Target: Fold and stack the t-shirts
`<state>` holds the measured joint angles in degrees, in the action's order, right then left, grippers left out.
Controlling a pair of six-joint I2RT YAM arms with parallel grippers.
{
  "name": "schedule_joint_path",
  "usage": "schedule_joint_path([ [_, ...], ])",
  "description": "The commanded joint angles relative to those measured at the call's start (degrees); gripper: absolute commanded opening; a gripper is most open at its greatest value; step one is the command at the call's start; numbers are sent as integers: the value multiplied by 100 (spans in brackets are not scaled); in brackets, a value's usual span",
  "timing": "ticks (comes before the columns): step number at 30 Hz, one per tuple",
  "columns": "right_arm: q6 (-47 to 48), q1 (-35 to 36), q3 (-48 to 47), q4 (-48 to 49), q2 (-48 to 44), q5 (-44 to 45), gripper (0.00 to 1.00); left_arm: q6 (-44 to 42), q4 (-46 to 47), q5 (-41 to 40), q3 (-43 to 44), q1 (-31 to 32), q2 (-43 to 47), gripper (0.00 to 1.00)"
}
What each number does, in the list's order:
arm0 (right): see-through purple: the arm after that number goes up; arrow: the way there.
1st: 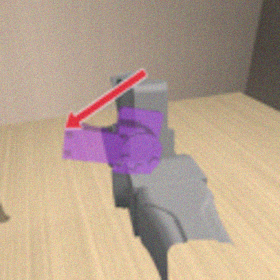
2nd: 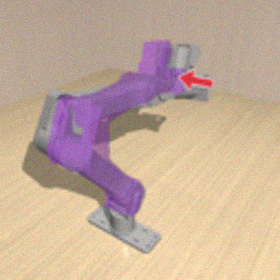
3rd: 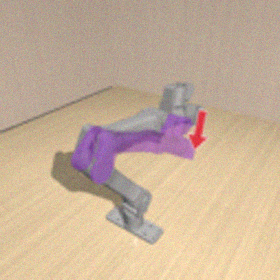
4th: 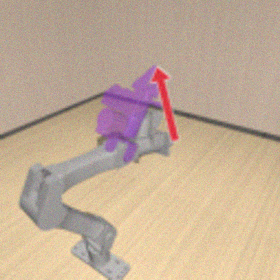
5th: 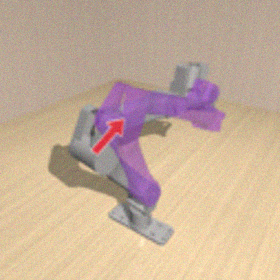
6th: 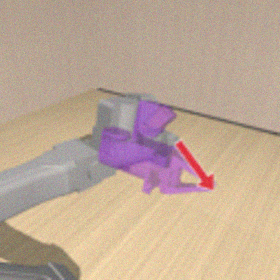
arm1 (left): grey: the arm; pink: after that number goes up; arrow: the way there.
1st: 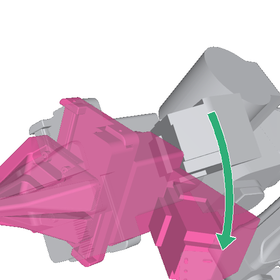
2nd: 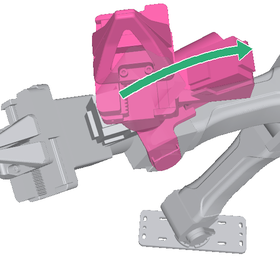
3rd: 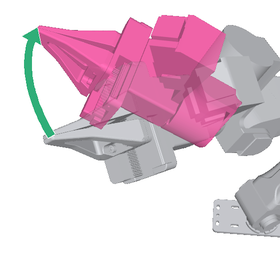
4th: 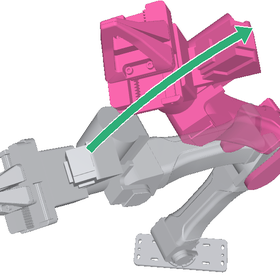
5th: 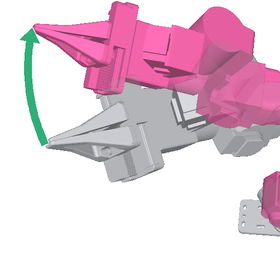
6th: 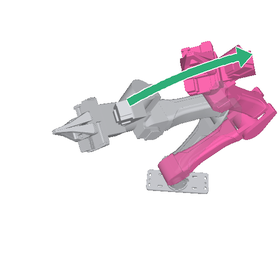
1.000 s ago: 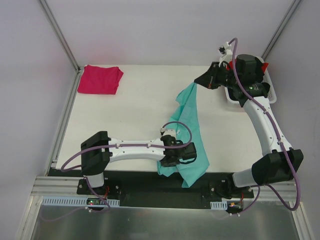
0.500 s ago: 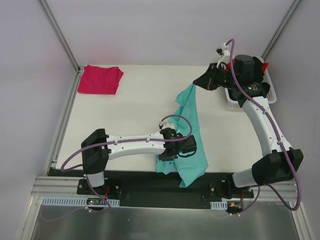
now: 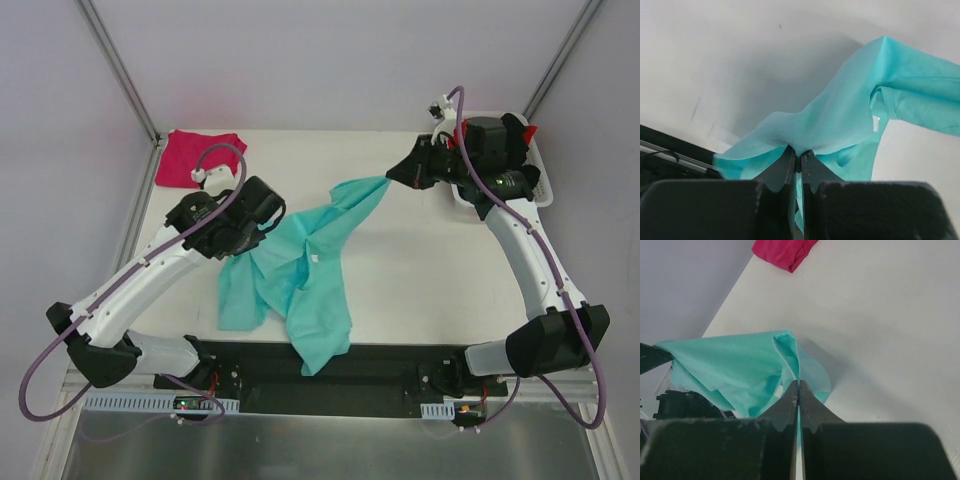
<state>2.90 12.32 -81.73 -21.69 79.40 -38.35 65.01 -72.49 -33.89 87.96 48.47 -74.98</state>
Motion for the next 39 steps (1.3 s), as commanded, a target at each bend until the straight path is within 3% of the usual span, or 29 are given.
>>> schedule_joint_path([
  [1, 132, 69, -18, 42, -170, 3, 1, -691, -310, -197, -200, -381, -8, 0],
  [9, 273, 104, -27, -80, -170, 134, 1, -744, 50, 110, -578, -426, -192, 0],
  [19, 308, 122, -80, -186, -143, 91, 1, -1130, 226, 163, -420, -575, -403, 0],
  [20, 317, 139, -71, -186, -152, 99, 1, -1192, 409, 181, -481, -619, -438, 1],
  [23, 334, 174, -27, -186, -179, 108, 1, -1517, 971, 129, -622, -716, -534, 19],
  [25, 326, 201, -18, -186, -179, 108, 1, -1754, 1166, 6, -631, -821, -675, 37],
  [26, 326, 227, -27, -186, -179, 108, 1, -1842, 1236, -143, -614, -865, -841, 39],
  [31, 308, 280, -18, -230, -231, 99, 1, -2352, 1895, -250, -658, -1523, -1291, 41],
  [34, 334, 342, 105, -256, -354, 134, 1, -2450, 2002, -154, -640, -1525, -1283, 40],
  [39, 352, 368, 245, -221, -469, 135, 1, -1601, 1958, -338, -1210, -708, -694, 38],
])
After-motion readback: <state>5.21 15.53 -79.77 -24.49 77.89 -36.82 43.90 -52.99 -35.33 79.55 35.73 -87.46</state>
